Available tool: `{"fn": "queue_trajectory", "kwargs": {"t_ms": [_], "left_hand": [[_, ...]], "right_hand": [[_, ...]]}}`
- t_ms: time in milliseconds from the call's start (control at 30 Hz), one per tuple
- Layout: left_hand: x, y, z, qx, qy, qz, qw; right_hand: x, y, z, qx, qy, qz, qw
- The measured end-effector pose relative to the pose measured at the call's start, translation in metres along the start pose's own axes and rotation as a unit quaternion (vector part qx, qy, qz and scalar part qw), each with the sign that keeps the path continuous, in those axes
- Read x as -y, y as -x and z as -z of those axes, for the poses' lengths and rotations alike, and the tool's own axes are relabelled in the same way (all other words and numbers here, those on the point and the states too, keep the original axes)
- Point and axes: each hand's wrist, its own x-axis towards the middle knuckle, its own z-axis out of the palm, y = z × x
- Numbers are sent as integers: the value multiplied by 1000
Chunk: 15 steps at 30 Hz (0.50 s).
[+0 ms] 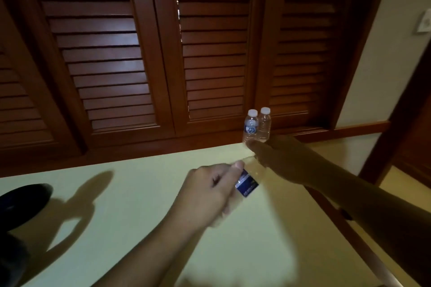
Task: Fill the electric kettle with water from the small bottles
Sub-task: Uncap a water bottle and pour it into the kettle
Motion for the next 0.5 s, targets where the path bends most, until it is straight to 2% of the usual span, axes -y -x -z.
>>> {"fn": "queue_trajectory", "kwargs": {"t_ms": [33,67,100,167,200,300,367,500], "left_hand": [[1,-10,-12,-42,-96,-62,993],[-3,-21,-21,-85,-182,-85,976],[4,-27,-28,-94,-199,-97,971],[19,-34,-41,-55,-141,-48,987],[17,-43,-45,-19,-78,-25,996],[25,-64,-52,122,36,42,991],[31,-72,-54,162,24,42,986],[36,-98,-66,177,-22,53,983]], "right_hand": [[-8,-6,1,12,-11,-34,999],[-16,-12,2,19,-17,-44,999],[-24,-18,2,17,-15,-31,999],[-44,-28,3,-10,-25,38,999],[-54,-32,5,-22,-49,75,996],[-85,-44,11,-22,-137,149,979],[-103,-51,13,-33,-182,168,968],[-124,-63,15,-74,-292,173,938]]}}
